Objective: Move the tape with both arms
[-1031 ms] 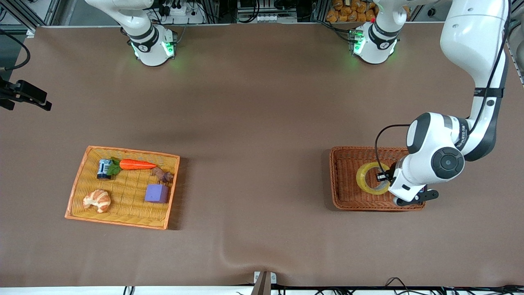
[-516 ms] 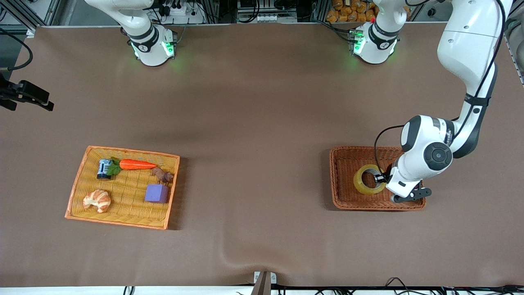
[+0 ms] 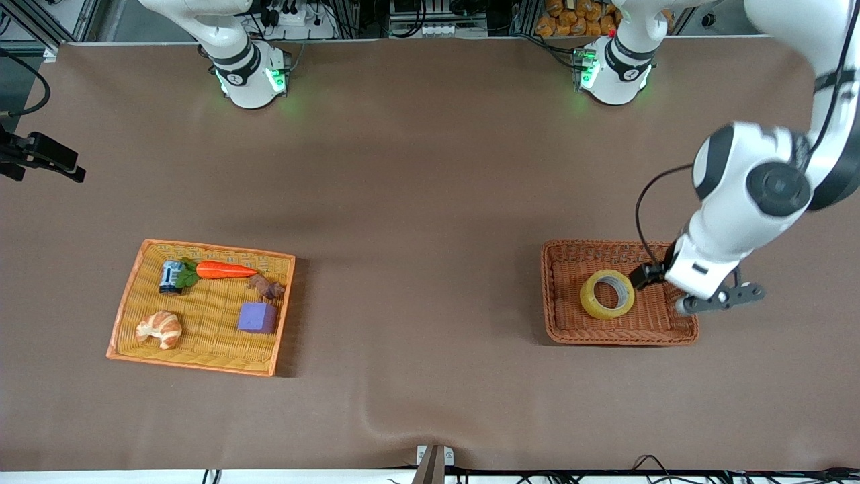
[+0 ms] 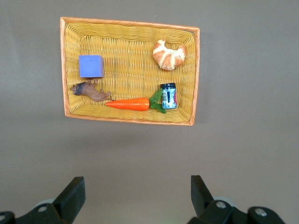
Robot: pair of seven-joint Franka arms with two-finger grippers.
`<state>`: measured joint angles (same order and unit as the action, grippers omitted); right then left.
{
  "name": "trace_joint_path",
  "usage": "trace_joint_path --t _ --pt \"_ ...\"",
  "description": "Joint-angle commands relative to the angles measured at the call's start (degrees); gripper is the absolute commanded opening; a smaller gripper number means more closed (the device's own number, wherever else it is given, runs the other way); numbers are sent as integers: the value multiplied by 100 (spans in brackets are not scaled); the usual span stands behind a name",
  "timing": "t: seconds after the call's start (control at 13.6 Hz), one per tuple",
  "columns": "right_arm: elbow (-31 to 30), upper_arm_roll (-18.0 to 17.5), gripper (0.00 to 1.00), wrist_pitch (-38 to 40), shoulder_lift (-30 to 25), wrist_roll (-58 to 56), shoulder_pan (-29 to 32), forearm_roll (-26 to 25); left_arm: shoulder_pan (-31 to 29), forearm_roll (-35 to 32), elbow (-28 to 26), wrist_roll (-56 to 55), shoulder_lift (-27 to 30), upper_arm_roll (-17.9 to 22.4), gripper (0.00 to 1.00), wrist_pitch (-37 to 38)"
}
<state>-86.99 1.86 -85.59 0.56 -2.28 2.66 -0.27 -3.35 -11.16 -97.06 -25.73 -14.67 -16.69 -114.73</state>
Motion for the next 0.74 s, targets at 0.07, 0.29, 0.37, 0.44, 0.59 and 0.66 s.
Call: trace_joint_path --t 0.07,0.29,0.37,0.44,0.59,0.66 --pt "-11 51 100 16 -47 114 -64 1 -17 253 126 103 867 -141 100 1046" --pt "-2 51 100 25 -47 114 -64 1 -17 580 108 130 1430 -141 100 1636" --pt "-2 51 100 25 -47 123 -64 1 -8 598 100 138 1553 -141 100 1759" --pt "-11 43 100 25 -47 158 -64 1 -8 676 100 147 1650 -141 100 1813" --pt "7 25 100 95 -47 377 -99 10 -8 887 21 278 1861 -141 100 1840" --pt "16 16 100 148 -47 395 -108 10 -26 992 -67 410 1940 -141 100 1831"
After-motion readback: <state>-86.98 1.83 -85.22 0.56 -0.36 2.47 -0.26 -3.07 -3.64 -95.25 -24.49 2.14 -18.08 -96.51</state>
